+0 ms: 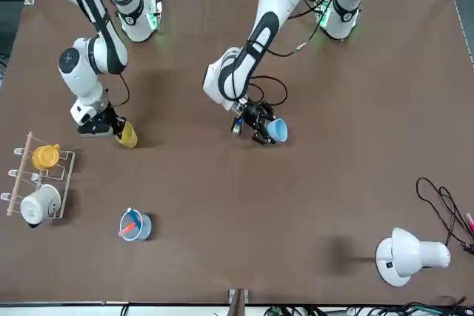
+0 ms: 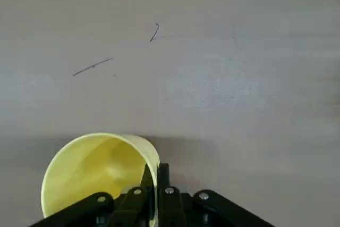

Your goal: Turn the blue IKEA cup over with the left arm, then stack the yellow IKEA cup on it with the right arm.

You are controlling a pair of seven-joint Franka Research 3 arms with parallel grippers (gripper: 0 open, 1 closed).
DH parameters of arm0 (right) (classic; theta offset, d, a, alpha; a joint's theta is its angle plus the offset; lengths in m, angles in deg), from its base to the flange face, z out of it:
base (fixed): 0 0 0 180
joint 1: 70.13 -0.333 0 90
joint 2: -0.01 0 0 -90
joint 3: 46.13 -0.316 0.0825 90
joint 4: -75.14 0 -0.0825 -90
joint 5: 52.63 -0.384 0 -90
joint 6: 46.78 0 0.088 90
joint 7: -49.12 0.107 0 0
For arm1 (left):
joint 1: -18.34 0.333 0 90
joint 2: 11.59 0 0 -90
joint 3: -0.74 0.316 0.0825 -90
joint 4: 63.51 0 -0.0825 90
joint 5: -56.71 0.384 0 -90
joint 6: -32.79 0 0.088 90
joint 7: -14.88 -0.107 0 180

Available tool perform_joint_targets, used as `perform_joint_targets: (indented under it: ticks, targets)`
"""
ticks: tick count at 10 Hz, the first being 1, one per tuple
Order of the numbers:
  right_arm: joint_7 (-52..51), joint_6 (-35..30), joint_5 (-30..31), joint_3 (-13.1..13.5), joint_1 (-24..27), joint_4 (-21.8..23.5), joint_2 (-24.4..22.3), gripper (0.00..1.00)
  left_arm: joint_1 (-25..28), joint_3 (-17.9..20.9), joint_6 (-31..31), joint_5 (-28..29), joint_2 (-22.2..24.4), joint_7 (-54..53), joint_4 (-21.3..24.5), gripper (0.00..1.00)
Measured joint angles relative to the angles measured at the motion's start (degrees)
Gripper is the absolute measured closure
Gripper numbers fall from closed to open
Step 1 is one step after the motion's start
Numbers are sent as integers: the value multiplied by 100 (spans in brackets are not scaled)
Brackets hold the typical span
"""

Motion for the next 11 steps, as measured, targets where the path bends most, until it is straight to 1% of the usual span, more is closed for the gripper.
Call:
perform_joint_targets:
  ticks: [2, 3, 5, 7, 8, 10, 11]
  targets:
    - [85, -46, -1, 0, 0, -44, 2, 96, -23, 58, 14, 0, -88, 0, -38, 31]
    - [175, -201, -2, 0, -2, -118, 3, 96, -47, 70, 14, 0, -117, 0, -64, 31]
    - [483, -797, -2, -8, -103, -447, 0, 96, -98, 80, 21, 1, -193, 0, -154, 31]
    - [832, -1763, -2, -27, -267, -966, -14, 96, -215, 147, 22, 1, -308, 0, -280, 31]
    - [988, -2136, -3, -39, -324, -1175, -34, 96, -288, 190, 26, 1, -350, 0, -327, 31]
    - [1331, -2577, -7, -58, -450, -1429, -100, 96, -393, 235, 30, 1, -387, 0, -466, 31]
    - [1511, -2655, -31, -71, -536, -1468, -143, 96, -458, 255, 30, 1, -390, 0, -557, 31]
